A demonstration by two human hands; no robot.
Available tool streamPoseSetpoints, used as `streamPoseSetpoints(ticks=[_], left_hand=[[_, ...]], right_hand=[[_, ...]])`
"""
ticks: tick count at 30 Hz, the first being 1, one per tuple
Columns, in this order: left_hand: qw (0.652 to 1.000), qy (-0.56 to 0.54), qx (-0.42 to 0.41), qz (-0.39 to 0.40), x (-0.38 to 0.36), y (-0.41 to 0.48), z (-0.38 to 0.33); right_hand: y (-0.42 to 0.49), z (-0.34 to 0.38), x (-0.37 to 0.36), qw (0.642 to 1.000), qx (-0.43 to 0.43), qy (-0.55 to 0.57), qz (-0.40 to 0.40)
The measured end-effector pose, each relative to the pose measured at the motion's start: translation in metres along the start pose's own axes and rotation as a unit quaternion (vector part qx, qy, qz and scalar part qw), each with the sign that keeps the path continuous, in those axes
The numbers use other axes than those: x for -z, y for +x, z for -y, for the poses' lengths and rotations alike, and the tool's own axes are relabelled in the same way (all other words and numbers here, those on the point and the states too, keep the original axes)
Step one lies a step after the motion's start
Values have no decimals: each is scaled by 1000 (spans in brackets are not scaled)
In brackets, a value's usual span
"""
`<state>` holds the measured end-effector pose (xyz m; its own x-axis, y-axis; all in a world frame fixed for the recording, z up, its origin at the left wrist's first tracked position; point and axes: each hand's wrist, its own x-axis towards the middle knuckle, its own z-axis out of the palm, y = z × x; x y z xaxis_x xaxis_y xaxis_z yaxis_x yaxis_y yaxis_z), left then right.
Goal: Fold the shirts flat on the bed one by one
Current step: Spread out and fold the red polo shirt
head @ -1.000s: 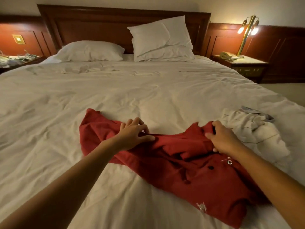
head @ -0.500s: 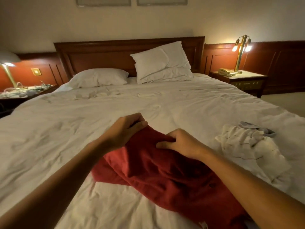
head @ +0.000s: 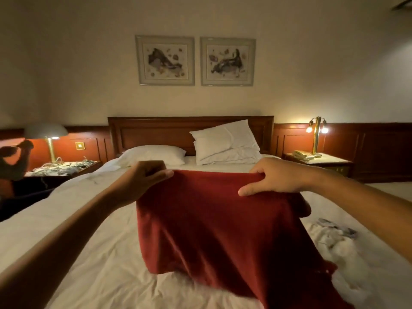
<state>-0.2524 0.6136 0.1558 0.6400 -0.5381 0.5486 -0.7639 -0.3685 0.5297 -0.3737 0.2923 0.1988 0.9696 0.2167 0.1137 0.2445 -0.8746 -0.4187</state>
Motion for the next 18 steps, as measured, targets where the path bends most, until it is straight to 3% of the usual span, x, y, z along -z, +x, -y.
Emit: streamPoseSetpoints(ticks=[3,6,8,10,13,15,18], left_hand=[[994,-16,-61,-94,45,9,-50],[980,16,-130,-153,97,15,-99],[976,41,-149,-156,125,15,-122],[987,17,-131,-90,148,9,-133],[992,-23,-86,85,166,-7,-126],[985,-15,-39,170,167,-10,-107],[975,22,50,217,152,-2,-65]], right_hand=[[-12,37,29,999,23,19,-24],[-26,72,71,981,85,107,-136],[-34,90,91,963,139,207,-101],[-38,97,99,954,146,261,-1],[-38,92,91,959,110,235,115],[-33,82,81,971,60,176,153],[-14,64,65,981,-10,69,181]])
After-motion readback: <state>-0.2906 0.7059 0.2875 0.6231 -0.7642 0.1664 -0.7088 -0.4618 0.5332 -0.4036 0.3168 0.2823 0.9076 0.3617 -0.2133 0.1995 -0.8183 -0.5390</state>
